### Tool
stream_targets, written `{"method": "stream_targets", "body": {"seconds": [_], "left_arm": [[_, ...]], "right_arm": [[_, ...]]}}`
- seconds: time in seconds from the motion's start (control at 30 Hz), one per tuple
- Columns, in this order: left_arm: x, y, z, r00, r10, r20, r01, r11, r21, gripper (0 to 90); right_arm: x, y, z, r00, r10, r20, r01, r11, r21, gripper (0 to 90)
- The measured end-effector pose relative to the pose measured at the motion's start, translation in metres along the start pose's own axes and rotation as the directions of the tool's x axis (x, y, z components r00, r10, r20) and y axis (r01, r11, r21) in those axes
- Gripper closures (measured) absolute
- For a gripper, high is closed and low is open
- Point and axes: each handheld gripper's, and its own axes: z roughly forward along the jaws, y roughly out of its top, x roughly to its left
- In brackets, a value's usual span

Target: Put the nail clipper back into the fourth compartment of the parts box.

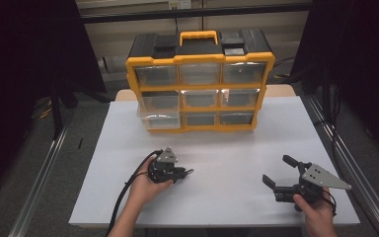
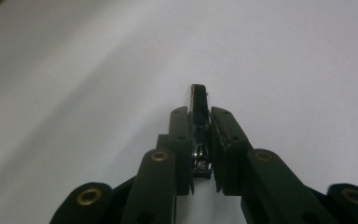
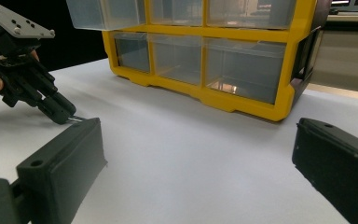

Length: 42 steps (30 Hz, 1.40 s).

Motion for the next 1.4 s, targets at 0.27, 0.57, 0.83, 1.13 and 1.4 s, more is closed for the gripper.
{"method": "stream_targets", "body": {"seconds": [0.27,0.57,0.83,1.13,1.4], "left_arm": [[-0.0020,-0.0010,-0.0063,0.9994,0.023,-0.026,-0.022,0.9991,0.037,75.6],[-0.0037,-0.0028,-0.0063,0.9992,0.002,-0.039,-0.001,0.9990,0.044,74.6],[-0.0034,-0.0027,-0.0057,0.9989,-0.024,-0.039,0.026,0.9985,0.049,75.6],[-0.0042,0.0009,-0.0041,0.9976,-0.048,-0.050,0.051,0.9964,0.068,78.8],[-0.0051,0.0032,-0.0057,0.9959,-0.067,-0.060,0.073,0.9931,0.092,79.7]], "right_arm": [[-0.0004,0.0002,-0.0017,1.0000,0.002,-0.001,-0.002,1.000,-0.004,1.7],[-0.0005,0.0003,-0.0016,1.0000,0.004,0.005,-0.004,1.000,-0.006,1.8],[-0.0008,0.0003,-0.0012,0.9999,0.005,0.009,-0.005,1.000,-0.006,1.8],[-0.0007,0.0005,-0.0014,1.0000,0.003,0.008,-0.003,1.000,-0.006,1.8],[-0.0002,0.0011,-0.0010,1.0000,-0.006,0.001,0.006,1.000,-0.009,1.9]]}}
